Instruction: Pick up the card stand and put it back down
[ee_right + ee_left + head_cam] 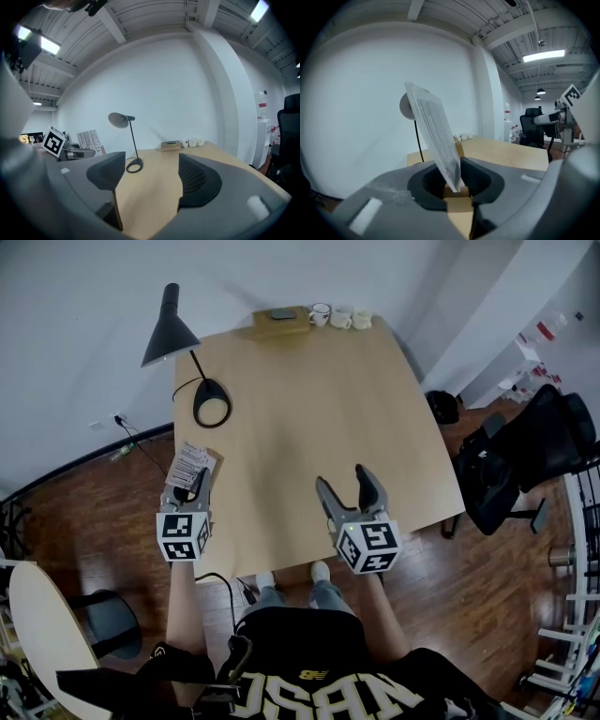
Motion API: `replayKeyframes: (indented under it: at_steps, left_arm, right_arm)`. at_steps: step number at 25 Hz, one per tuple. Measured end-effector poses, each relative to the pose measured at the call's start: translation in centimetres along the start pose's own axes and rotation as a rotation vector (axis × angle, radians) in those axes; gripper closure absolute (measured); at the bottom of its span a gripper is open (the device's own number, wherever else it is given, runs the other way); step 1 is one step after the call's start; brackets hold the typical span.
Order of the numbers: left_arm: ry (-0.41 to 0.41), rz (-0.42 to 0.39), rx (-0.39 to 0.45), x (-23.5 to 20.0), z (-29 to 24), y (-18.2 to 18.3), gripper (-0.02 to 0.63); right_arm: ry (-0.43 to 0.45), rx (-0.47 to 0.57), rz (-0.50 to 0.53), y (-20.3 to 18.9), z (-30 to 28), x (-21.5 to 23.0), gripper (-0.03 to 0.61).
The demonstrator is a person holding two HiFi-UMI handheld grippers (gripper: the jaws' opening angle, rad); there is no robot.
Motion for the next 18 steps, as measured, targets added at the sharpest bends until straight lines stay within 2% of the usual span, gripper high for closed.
replayKeyframes:
  at_steps: [5, 9, 13, 18]
  left_arm:
    - [-0.019, -0.01, -0.055, -2.1, -3.0, -2.2, 0.527]
    - [-0.097, -0.03, -0.1, -2.6, -6.0, -4.2, 0.529]
    - [-0.139, -0.028, -0.146, -2.7, -9.6, -7.2, 0.531]
    - [-0.267, -0.063, -0.184, -1.9, -14.5, -10.5, 0.534]
  right_arm:
    - [-0.02, -0.051, -0.028, -2.5, -1.4, 0.8, 0.225]
    - [-0.026, -0.084, -0.047, -4.6, -2.7, 1.2, 0.225]
    - [-0.014, -0.132, -0.068, -7.4, -3.7, 1.3, 0.225]
    - [-0.005, -0.176, -0.09, -10.3, -5.1, 1.7, 0.225]
Point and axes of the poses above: the fingertips, and each gripper's own axes: z backward along the fingers, x to its right, y out of its top, the point moved 1 cm from there along z, backward along the fingers, and after that the axes turned 1 degree about x, right-handed, at the moved point
